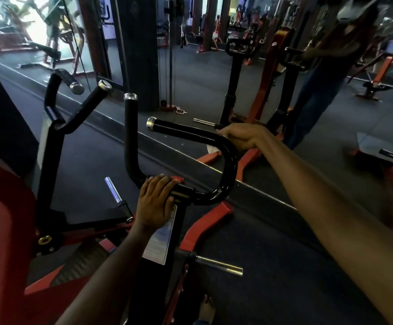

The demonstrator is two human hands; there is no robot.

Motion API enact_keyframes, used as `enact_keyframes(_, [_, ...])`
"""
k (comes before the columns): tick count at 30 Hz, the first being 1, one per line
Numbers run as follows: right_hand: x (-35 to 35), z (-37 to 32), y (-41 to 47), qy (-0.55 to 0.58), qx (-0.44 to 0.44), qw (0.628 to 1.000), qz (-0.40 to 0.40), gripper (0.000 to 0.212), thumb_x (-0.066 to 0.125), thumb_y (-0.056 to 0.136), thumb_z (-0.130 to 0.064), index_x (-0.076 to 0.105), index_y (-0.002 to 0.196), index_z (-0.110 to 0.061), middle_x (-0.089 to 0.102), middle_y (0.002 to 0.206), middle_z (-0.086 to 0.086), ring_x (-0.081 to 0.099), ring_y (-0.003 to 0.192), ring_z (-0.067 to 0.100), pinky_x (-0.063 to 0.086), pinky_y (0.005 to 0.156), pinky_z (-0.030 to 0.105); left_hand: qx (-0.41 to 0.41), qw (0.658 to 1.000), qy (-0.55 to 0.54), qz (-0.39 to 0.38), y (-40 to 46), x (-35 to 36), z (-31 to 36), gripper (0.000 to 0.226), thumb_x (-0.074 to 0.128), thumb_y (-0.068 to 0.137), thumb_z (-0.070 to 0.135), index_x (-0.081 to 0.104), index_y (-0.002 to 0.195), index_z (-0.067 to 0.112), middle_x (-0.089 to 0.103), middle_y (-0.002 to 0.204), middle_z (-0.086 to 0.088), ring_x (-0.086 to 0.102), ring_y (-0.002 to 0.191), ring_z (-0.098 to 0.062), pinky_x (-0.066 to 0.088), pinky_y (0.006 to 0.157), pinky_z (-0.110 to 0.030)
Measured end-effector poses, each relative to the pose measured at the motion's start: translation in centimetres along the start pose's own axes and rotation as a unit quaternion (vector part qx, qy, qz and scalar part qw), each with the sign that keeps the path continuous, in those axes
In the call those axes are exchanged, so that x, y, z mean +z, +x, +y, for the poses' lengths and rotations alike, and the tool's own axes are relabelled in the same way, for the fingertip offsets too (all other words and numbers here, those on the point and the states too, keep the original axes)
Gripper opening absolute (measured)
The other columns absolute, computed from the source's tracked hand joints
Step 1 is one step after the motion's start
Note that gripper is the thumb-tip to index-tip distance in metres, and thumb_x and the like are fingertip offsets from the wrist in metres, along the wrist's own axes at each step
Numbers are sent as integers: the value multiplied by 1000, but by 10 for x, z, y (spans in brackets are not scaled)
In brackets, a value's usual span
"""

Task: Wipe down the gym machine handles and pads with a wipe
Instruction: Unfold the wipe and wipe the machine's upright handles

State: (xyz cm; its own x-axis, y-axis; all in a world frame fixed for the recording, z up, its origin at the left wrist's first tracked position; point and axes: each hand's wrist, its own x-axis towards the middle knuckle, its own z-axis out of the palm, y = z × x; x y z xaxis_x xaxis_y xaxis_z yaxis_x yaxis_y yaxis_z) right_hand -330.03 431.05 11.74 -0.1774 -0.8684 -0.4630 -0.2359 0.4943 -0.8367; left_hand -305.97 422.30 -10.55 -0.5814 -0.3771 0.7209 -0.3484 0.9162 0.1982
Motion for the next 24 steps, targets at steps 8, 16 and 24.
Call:
enact_keyframes(8, [26,81,-20,248,-107,961,60,33,30,101,-11,62,99,-6,72,81,3,66,72,12,54,66,26,-3,1000,8,7,2,-7,8,51,21,101,35,59,123,10,61,123,-12,48,123,-29,25,111,-44])
enact_keyframes(16, [32,42,-34,-164,-286,821,466,26,49,95,-2,59,119,0,62,109,7,61,89,10,46,73,3,8,1000,8,17,4,-4,5,44,30,97,31,59,123,10,61,122,-11,49,121,-28,26,110,-41])
enact_keyframes(24, [66,130,-24,-507,-300,712,382,57,19,88,3,32,143,-5,29,152,12,12,144,25,7,120,37,22,999,2,42,4,-3,5,43,32,96,29,60,122,9,61,121,-12,50,121,-28,28,108,-43])
